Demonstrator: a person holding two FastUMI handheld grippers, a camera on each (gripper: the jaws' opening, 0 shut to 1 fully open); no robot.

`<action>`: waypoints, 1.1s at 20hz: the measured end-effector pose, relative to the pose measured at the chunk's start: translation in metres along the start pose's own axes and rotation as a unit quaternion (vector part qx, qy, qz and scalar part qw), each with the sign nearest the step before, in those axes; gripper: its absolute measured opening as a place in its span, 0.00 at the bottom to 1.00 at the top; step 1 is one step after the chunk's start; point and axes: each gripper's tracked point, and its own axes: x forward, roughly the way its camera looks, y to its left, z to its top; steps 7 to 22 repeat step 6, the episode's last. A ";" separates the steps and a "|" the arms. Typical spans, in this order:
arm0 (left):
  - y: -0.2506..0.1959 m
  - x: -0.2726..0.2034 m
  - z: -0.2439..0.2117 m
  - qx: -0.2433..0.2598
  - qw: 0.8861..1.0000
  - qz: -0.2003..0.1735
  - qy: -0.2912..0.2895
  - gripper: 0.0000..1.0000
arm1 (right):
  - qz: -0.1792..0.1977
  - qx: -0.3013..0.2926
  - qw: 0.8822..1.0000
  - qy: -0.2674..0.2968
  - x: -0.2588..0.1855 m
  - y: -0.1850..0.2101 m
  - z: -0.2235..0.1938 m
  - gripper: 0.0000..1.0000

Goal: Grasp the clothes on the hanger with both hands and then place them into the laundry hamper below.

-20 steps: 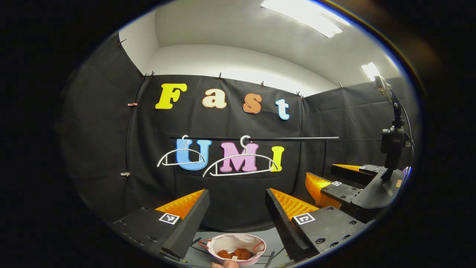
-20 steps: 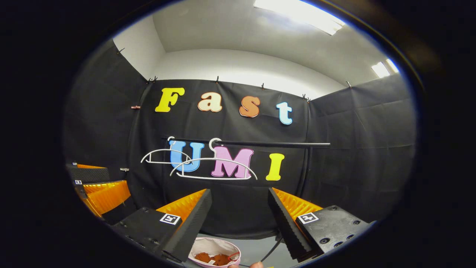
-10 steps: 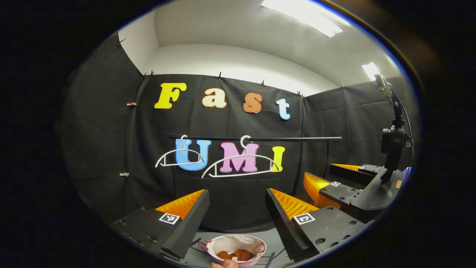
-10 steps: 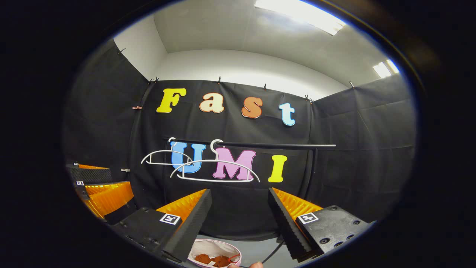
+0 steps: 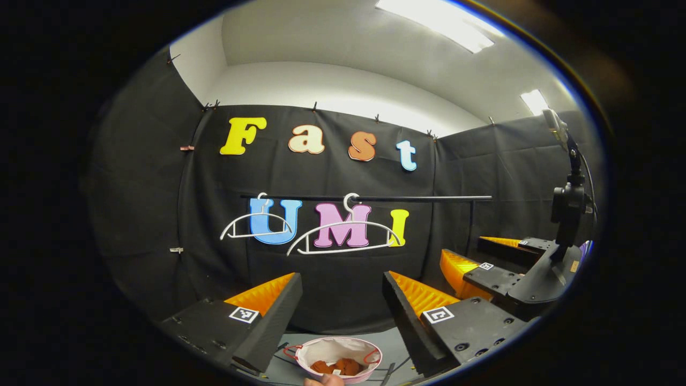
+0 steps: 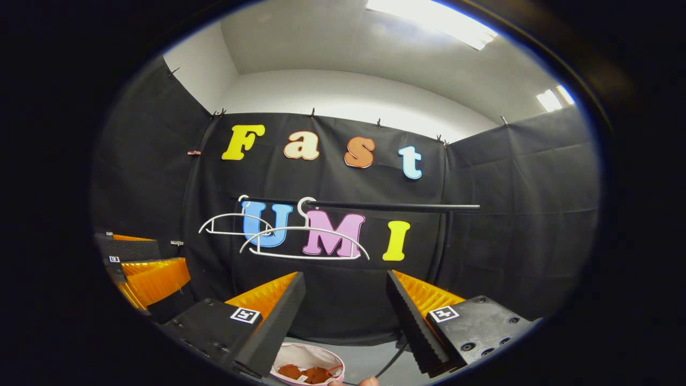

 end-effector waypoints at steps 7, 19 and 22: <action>-0.002 -0.003 0.002 0.000 1.000 0.000 0.000 0.95 | 0.003 -0.001 1.000 -0.002 -0.003 0.001 0.001 0.98; -0.002 -0.003 0.002 0.000 1.000 0.000 0.000 0.95 | 0.003 -0.001 1.000 -0.002 -0.003 0.001 0.001 0.98; -0.002 -0.003 0.002 0.000 1.000 0.000 0.000 0.95 | 0.003 -0.001 1.000 -0.002 -0.003 0.001 0.001 0.98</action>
